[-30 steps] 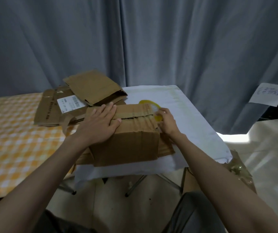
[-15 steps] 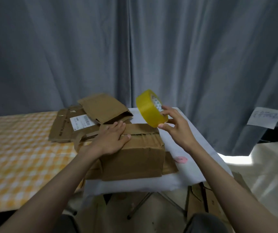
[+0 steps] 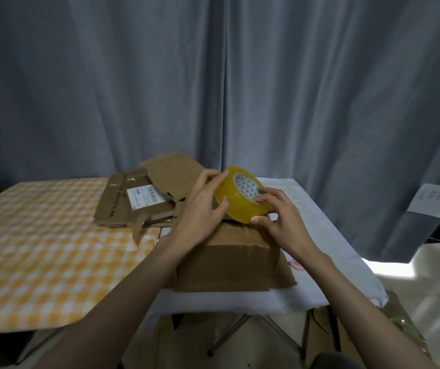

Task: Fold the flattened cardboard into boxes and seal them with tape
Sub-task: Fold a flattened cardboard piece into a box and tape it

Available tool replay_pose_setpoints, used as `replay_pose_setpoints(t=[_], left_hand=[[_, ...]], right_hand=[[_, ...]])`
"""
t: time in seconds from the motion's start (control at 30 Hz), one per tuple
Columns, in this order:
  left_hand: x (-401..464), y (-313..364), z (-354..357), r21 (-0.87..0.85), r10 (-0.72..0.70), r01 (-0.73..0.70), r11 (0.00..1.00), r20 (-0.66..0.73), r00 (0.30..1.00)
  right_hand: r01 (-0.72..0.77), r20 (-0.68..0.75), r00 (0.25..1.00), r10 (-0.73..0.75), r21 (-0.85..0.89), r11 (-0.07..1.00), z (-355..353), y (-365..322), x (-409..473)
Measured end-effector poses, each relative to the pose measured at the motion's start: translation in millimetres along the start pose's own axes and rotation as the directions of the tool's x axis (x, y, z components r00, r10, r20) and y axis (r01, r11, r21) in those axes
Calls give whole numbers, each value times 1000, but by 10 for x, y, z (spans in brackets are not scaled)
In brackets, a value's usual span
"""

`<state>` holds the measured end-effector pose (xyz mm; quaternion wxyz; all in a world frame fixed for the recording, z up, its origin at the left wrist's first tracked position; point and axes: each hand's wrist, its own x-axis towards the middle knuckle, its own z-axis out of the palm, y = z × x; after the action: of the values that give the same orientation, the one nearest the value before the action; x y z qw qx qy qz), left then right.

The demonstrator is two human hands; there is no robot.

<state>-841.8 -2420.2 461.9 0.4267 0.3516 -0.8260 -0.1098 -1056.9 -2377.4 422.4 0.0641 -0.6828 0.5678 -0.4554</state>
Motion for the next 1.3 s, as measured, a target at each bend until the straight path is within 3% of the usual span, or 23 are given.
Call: replay_pose_setpoints(t=[0.17, 0.37, 0.83, 1.03, 1.2, 1.3], left_hand=[[-27, 24, 44, 73, 92, -87, 994, -63, 994], [-213, 93, 214, 116, 83, -63, 991, -175, 981], [-289, 138, 416, 435, 381, -330, 838, -32, 924], [-206, 172, 386, 313, 314, -272, 910, -91, 945], [-10, 207, 311, 88, -14, 22, 996, -87, 996], [133, 159, 235, -9, -84, 84, 996, -39, 996]], right_hand=[[-21, -7, 1000, 21, 5, 1000, -2, 1, -14], [-26, -25, 999, 27, 13, 1000, 24, -48, 7], [-129, -103, 985, 135, 64, 990, -18, -56, 89], [-129, -100, 986, 136, 73, 989, -34, -94, 74], [-100, -53, 993, 106, 94, 991, -46, -61, 2], [-54, -12, 998, 55, 84, 995, -52, -45, -38]])
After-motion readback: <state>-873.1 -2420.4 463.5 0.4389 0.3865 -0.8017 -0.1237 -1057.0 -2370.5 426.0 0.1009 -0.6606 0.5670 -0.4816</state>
